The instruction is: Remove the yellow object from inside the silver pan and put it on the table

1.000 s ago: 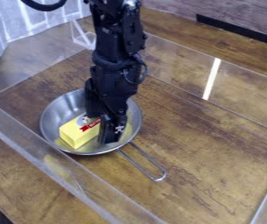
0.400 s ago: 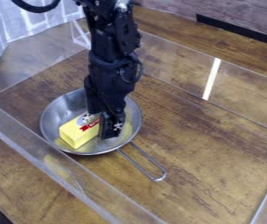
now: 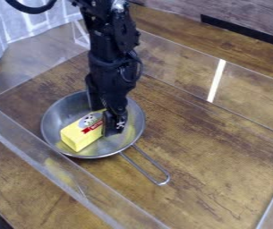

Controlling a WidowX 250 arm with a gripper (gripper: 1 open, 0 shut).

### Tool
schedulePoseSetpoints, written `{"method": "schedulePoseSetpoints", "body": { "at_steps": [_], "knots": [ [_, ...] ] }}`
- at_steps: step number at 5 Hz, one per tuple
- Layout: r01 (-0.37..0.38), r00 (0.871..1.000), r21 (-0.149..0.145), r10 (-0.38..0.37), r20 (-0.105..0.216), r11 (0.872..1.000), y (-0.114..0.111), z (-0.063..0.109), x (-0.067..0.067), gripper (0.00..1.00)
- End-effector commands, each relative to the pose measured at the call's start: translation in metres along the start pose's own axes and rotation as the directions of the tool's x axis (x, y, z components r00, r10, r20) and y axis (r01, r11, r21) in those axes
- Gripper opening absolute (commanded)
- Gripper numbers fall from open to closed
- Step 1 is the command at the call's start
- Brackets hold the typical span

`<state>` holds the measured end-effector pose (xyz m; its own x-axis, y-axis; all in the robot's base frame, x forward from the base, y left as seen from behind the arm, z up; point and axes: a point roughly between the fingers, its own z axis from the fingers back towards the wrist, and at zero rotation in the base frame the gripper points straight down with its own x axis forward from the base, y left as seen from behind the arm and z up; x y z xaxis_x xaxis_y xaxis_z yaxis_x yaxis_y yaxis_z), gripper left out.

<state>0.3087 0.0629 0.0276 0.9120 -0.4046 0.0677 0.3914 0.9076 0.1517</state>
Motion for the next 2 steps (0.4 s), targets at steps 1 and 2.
{"method": "schedulePoseSetpoints", "body": {
  "at_steps": [1,2],
  "knots": [
    [0.005,1.000,-0.005,-0.005,0.005,1.000,0.0005,-0.0029,-0.0040,1.00],
    [0.004,1.000,-0.003,-0.004,0.006,1.000,-0.0008,-0.0053,-0.0045,1.00]
  ]
}}
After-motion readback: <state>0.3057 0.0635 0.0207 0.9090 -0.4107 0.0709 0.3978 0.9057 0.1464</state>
